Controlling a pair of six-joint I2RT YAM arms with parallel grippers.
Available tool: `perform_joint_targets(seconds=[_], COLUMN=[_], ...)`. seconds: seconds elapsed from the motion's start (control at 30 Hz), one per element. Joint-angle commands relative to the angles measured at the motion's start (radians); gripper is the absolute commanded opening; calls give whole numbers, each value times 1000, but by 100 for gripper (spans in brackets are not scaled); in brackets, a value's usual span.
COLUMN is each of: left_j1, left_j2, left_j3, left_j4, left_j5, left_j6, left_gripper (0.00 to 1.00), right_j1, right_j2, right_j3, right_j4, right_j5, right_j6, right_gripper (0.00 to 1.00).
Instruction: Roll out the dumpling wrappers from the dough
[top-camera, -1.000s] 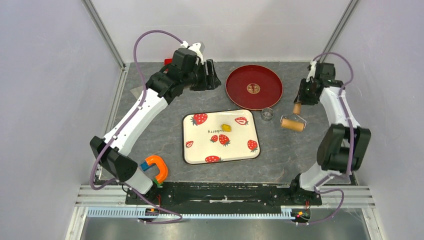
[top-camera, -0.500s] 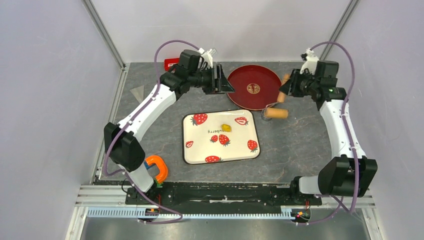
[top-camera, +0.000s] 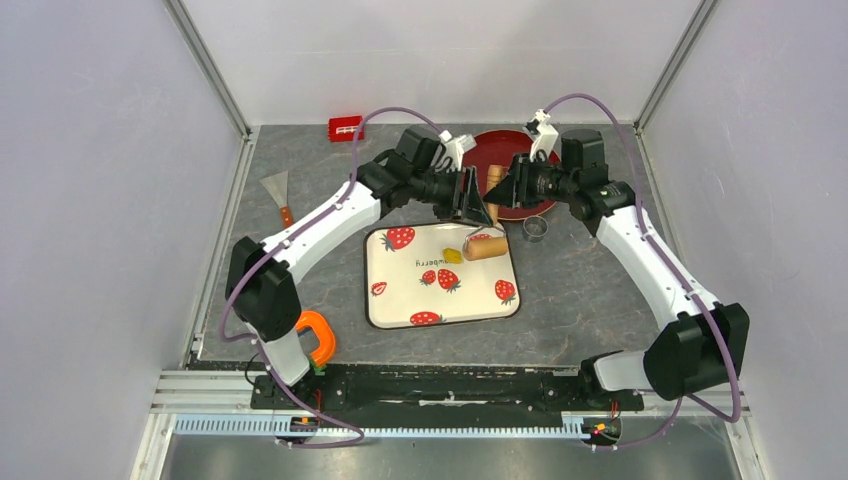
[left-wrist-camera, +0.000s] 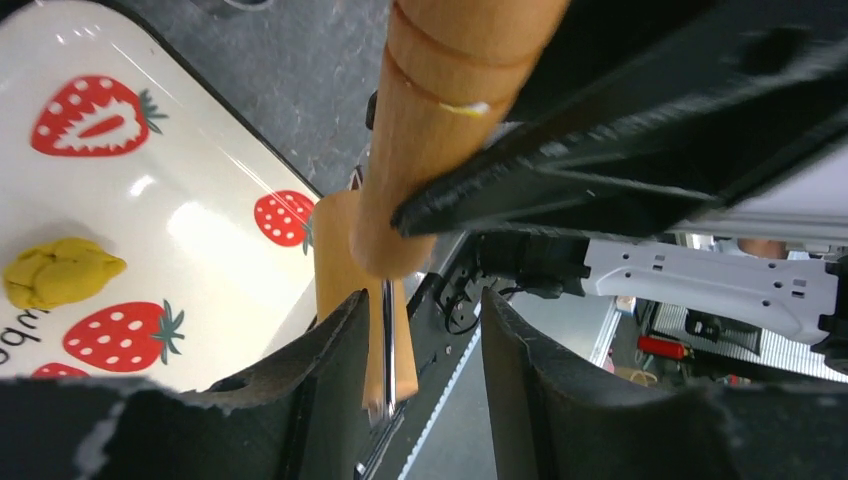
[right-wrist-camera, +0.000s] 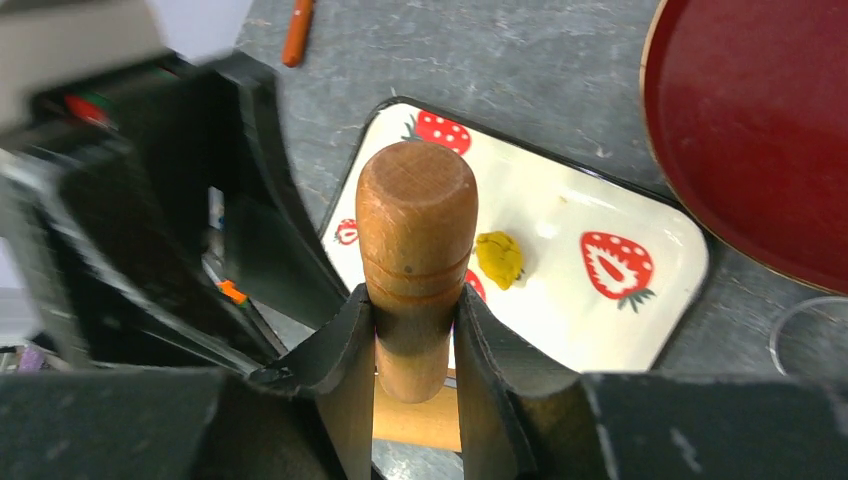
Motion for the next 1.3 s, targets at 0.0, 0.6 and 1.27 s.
perform_joint_targets(seconds=[0.0, 0.6, 1.27], left_j1=[-22, -37, -36], left_j2=[22, 37, -470], left_j3=[-13, -14, -306], left_j4=[4, -71, 164], left_j5=[48, 50, -750], left_j6=[27, 79, 478], left_gripper=[49, 2, 2], right_j1=[31, 32, -50], right_j2=[-14, -1, -187], right_j3=[27, 101, -50], right_j4=[105, 105, 346], right_j5=[-11, 43, 80], right_j6=[79, 115, 372], right_gripper=[0, 0, 98])
